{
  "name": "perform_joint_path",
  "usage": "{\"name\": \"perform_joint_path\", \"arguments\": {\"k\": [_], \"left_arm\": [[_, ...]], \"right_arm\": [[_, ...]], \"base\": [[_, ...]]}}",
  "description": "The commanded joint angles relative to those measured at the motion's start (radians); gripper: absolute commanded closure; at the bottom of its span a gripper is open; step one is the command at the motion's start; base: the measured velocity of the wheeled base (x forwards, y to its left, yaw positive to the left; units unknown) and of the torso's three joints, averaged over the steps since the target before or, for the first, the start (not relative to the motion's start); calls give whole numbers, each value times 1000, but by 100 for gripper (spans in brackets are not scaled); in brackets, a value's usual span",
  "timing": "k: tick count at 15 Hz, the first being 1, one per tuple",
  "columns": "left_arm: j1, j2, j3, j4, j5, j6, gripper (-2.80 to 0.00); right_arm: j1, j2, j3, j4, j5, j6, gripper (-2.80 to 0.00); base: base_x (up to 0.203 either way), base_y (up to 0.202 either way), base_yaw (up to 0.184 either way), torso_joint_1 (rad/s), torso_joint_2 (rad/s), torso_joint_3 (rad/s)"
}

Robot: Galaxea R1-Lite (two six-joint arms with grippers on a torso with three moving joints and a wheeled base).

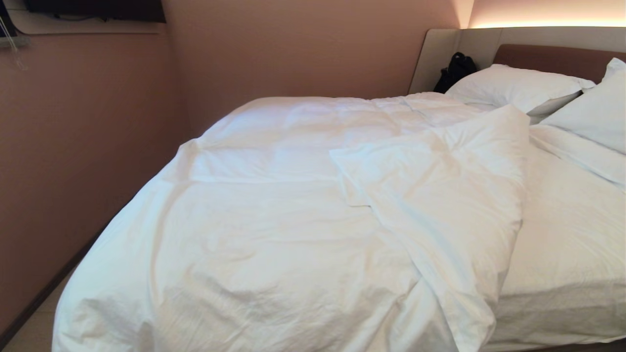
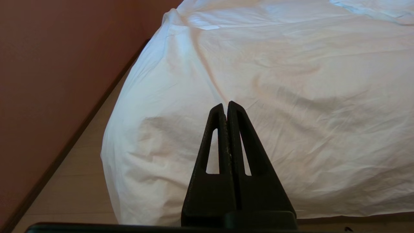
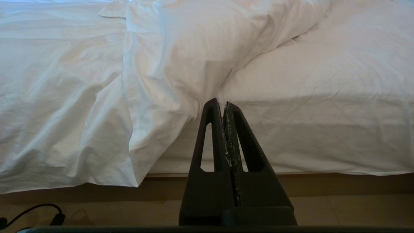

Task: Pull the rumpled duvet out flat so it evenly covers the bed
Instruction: Hold the folded corner of the quilt

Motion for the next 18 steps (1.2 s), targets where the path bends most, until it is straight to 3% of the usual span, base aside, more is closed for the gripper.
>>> {"name": "perform_joint_path", "arguments": {"k": [1,4,9,18], "left_arm": [[0,-1,0,2,-9,0,0],[0,-1,-1,91,-41,-10,0],[0,-1,0,85,-35,-52,0],[0,-1,0,85,-35,-52,0]], "right_arm": [[0,1,0,0,0,0,0],[0,1,0,0,0,3,0],[0,1,0,0,0,5,0],[0,1,0,0,-1,8,0]], "base": [[0,0,0,0,0,0],[0,0,0,0,0,0],[0,0,0,0,0,0],[0,0,0,0,0,0]]}}
